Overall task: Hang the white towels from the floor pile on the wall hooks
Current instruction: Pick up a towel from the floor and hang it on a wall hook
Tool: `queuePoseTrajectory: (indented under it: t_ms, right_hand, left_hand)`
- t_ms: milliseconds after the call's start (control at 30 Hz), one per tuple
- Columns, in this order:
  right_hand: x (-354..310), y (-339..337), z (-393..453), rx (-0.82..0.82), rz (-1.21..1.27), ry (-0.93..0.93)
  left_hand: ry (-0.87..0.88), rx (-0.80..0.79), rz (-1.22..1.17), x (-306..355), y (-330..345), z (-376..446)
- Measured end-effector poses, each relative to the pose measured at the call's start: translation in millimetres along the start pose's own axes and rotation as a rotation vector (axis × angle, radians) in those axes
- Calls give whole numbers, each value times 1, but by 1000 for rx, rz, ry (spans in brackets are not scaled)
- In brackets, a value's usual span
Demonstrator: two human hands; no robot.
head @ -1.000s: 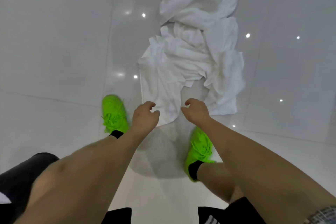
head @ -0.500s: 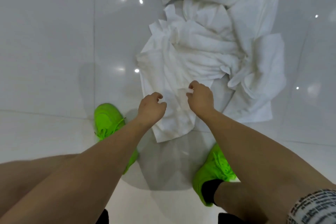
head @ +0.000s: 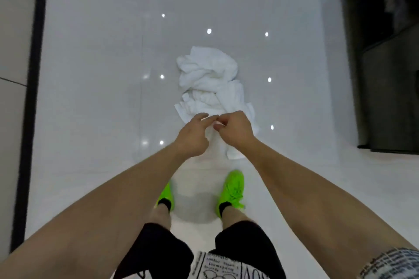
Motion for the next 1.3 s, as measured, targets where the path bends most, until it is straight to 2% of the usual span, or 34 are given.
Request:
queuePoseTrajectory:
  t_ms: [200,367,500,633,733,833,900,933,1033,1100,1133,1200,1300]
  right_hand:
    - [-121,-195,-100,268,84,-102]
    - [-147,-327,-214,455,251,-166]
    - [-131,-407,-288,515,211,-152]
    - [-96,-482,-350,604,152,-129]
    - [-39,-529,-399,688,70,-21]
    - [30,-560,-446,724,-74,175]
    - [62,-581,-477,796,-108,246]
    - [69,-595,-491,870,-76,231]
    - [69,-636,-520,1066,80,104]
    - [59,-658,-527,1098,114,39]
    - [55,-668,-529,1105,86,21]
    - [56,-692,-536,1146,9,22]
    - [84,-741,-560,1359,-39,50]
  left_hand:
    - [310,195,84,188,-162,-46]
    - [598,315,155,348,-234,-107]
    - [784,469,188,467,-256,-167]
    - [878,640,174,564,-262,-206]
    - [881,778,97,615,-271,-224]
    - [741,866,-84,640,-283,-222]
    - [646,798,-81,660,-270,-206]
    - [658,714,29,681,-252,-197]
    - [870,287,383,747,-153,-189]
    - [1015,1,478,781,-81,-204]
    - [1070,-80,482,798,-53,-214]
    - [1132,-109,401,835,-21,-224]
    - [1119,-62,201,898,-13,-210]
Point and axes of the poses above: each hand's wrist, its own z-axis towards the middle knuckle, its own y-axis out of the palm, x = y × z, the point moved 10 cm from there along z, towards the middle knuckle, and after that the axes turned 15 degrees about z, right-handed, at the moved point
